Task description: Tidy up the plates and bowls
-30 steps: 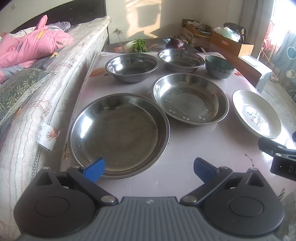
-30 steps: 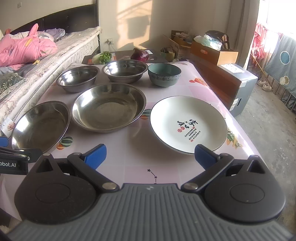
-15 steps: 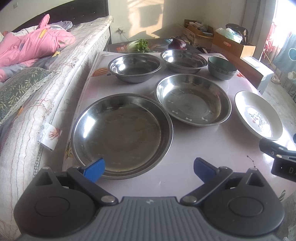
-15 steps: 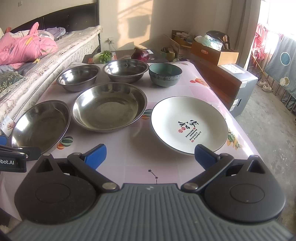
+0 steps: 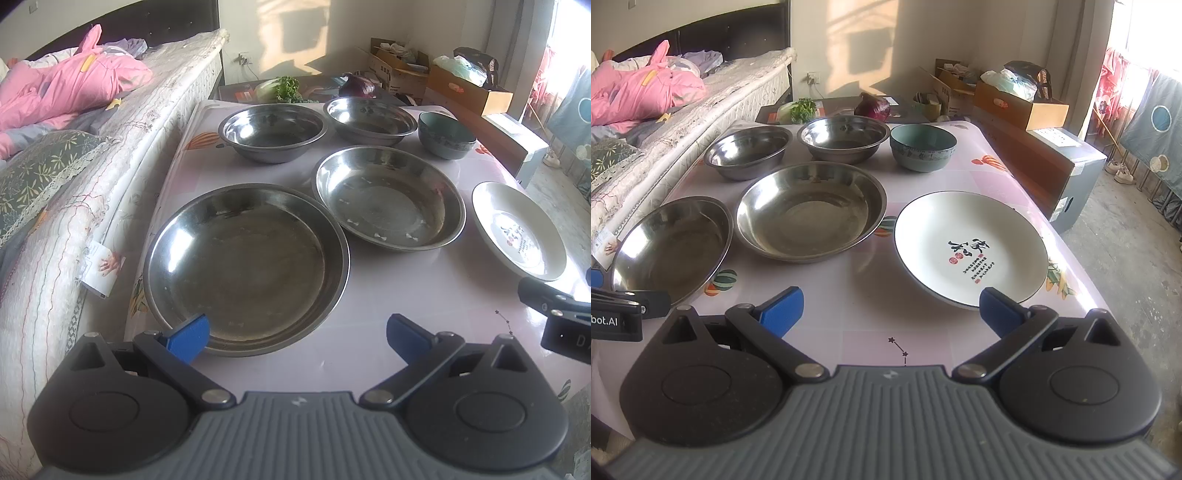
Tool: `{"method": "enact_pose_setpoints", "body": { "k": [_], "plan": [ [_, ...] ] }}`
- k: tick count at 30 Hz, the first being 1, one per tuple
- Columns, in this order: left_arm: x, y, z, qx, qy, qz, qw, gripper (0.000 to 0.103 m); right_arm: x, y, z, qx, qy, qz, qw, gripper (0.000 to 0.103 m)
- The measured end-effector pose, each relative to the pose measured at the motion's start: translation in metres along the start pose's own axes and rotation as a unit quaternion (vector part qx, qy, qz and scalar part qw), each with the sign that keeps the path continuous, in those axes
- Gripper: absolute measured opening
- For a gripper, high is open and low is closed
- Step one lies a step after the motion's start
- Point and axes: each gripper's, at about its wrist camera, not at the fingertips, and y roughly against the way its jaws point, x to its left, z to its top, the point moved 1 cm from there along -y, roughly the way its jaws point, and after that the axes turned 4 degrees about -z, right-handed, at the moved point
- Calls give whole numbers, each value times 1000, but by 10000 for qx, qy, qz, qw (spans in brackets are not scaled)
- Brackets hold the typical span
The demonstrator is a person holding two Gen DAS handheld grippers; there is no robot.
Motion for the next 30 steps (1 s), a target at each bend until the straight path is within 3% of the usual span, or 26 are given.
{"method": "enact_pose_setpoints", "body": {
  "k": [16,23,30],
  "plan": [
    [5,-2,1,0,29,47,10000,102,3,-3,-1,-9,18,-48,10000,102],
    [14,0,18,-171,-50,150,9997,103,1,-7,13,-36,112,-99,9999,102],
    [31,6,62,-643,-135,230,9976,103,-12,-4,49,-602,-116,672,9959,102]
  ]
}}
